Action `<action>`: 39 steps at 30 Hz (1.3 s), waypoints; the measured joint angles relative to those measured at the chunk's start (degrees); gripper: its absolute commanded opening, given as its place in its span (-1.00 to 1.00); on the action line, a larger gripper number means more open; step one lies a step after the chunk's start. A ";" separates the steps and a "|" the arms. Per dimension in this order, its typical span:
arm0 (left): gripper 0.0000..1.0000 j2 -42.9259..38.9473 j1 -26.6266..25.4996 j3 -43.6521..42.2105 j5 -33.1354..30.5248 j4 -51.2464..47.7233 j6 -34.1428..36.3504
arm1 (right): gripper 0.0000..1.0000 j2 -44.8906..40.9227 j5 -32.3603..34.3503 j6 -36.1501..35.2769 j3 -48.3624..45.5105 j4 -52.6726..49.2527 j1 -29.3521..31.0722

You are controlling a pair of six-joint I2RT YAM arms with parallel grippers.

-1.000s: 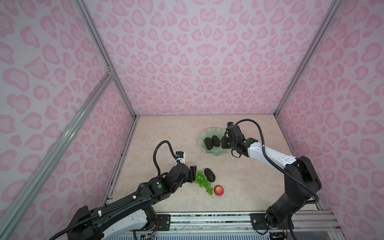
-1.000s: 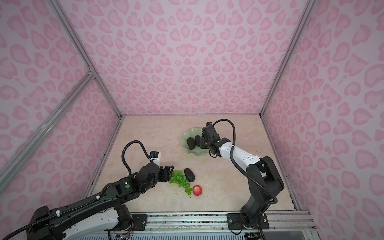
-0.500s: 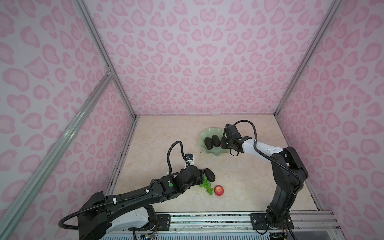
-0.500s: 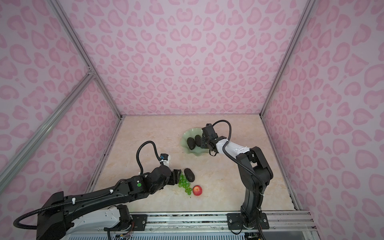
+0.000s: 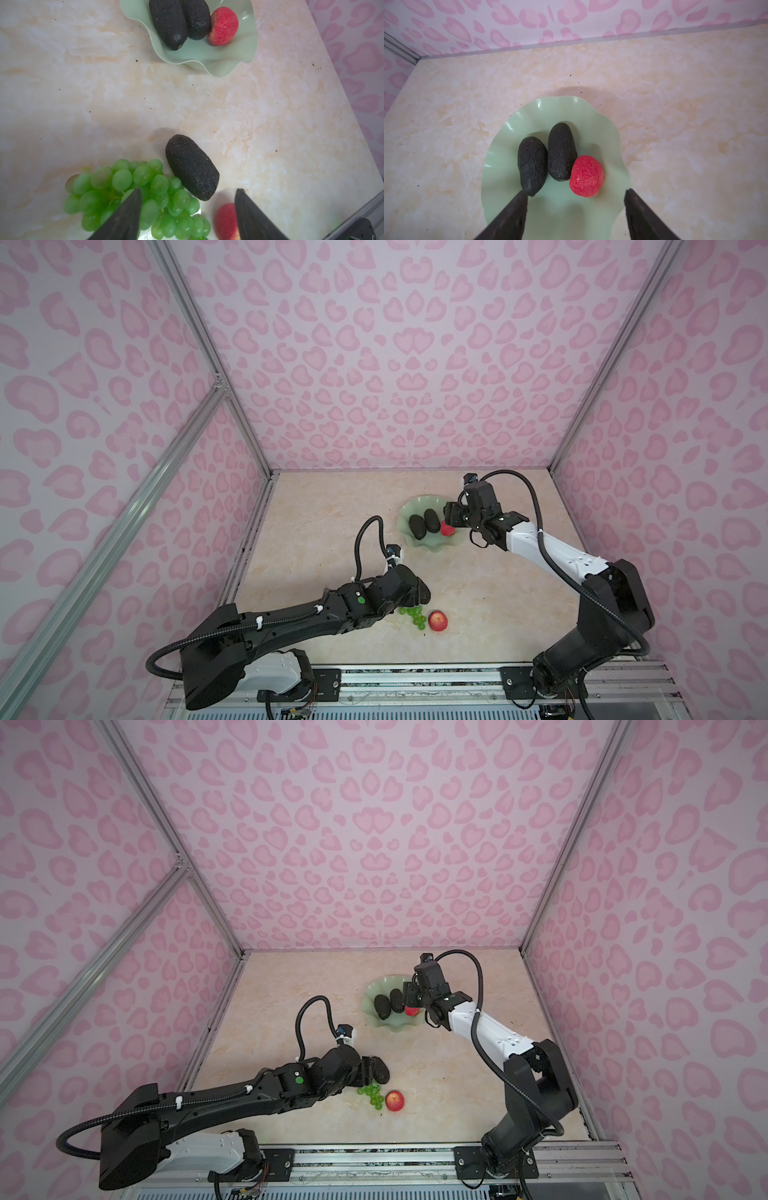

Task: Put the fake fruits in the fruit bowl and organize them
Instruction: 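Place the apple in the bowl with right gripper while left grasps avocado, then carry the last avocado into the bowl with the left gripper and release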

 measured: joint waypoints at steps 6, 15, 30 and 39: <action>0.44 7.43 -0.09 4.15 2.12 0.02 -1.81 | 0.66 -11.69 0.11 -0.83 -8.55 -0.79 0.00; 0.43 16.61 0.55 10.75 3.67 -0.46 -3.02 | 0.71 -24.59 2.56 -1.66 -17.55 -3.56 -0.11; 0.35 24.57 0.74 18.36 8.31 -1.18 -0.66 | 0.72 -26.99 2.95 -2.19 -18.56 -5.14 -1.51; 0.34 27.06 0.76 18.40 9.75 -2.38 -1.01 | 0.73 -28.59 2.51 -2.19 -18.78 -5.09 -2.03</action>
